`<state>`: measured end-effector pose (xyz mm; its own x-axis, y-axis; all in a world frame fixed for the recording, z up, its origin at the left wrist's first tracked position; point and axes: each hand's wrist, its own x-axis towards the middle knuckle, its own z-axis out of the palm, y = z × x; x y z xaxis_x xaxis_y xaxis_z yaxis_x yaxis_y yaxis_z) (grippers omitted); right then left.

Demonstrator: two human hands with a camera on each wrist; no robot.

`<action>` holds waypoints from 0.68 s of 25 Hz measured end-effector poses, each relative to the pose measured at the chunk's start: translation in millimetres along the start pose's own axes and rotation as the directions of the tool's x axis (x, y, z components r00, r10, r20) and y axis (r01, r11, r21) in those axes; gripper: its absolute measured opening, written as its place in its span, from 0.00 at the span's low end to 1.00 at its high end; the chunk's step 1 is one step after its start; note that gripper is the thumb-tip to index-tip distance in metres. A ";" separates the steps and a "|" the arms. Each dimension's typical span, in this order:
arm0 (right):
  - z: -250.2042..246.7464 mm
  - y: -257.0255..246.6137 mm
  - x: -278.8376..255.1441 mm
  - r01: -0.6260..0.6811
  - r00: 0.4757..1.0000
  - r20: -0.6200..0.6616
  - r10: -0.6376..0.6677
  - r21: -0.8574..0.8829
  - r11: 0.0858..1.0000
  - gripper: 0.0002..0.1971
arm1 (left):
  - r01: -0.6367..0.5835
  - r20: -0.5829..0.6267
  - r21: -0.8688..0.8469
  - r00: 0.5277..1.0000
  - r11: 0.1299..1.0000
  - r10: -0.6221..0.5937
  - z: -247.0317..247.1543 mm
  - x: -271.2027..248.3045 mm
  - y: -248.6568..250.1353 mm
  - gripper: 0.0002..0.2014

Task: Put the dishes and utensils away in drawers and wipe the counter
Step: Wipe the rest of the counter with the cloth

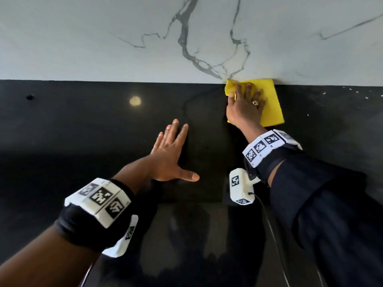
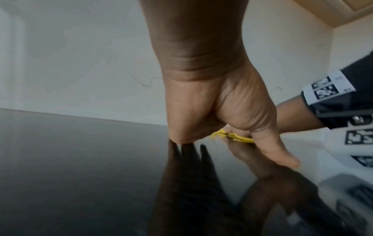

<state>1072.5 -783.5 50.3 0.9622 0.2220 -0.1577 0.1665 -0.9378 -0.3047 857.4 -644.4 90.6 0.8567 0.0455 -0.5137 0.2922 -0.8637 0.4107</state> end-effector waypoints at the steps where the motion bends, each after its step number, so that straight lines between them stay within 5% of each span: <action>1: 7.6 -22.6 -4.6 -0.084 0.996 -0.023 0.085 0.039 0.996 0.29 | 0.073 -0.089 -0.015 0.993 0.997 -0.074 -8.9 -10.2 -20.2 0.67; 4: 28.5 -96.2 -20.9 -0.215 0.976 0.007 0.217 0.148 0.965 0.32 | 0.372 -0.263 -0.117 0.883 0.921 -0.390 -43.8 -54.2 -99.2 0.61; 7: 51.7 -152.2 -32.5 -0.167 0.986 0.009 0.167 0.130 0.977 0.34 | 0.561 -0.174 -0.178 0.791 0.808 -0.587 -49.5 -93.4 -164.4 0.60; 13: 81.1 -228.4 -59.0 -0.036 0.998 0.060 0.032 0.059 0.998 0.35 | 0.516 -0.091 -0.396 0.801 0.760 -0.591 -31.9 -92.8 -195.2 0.63; 15: 97.1 -259.0 -85.2 0.183 0.978 0.098 -0.185 0.028 0.983 0.33 | 0.503 -0.075 -0.386 0.818 0.773 -0.570 -31.3 -93.1 -200.2 0.64; 17: 110.0 -276.4 -115.9 0.451 0.882 0.161 -0.442 -0.020 0.892 0.32 | 0.495 -0.098 -0.344 0.826 0.798 -0.555 -30.4 -92.6 -197.8 0.60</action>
<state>891.2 -520.6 49.5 0.7408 0.6535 -0.1554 0.5867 -0.7422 -0.3240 733.2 -462.5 79.8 0.5873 0.5664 -0.5782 0.8035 -0.4940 0.3322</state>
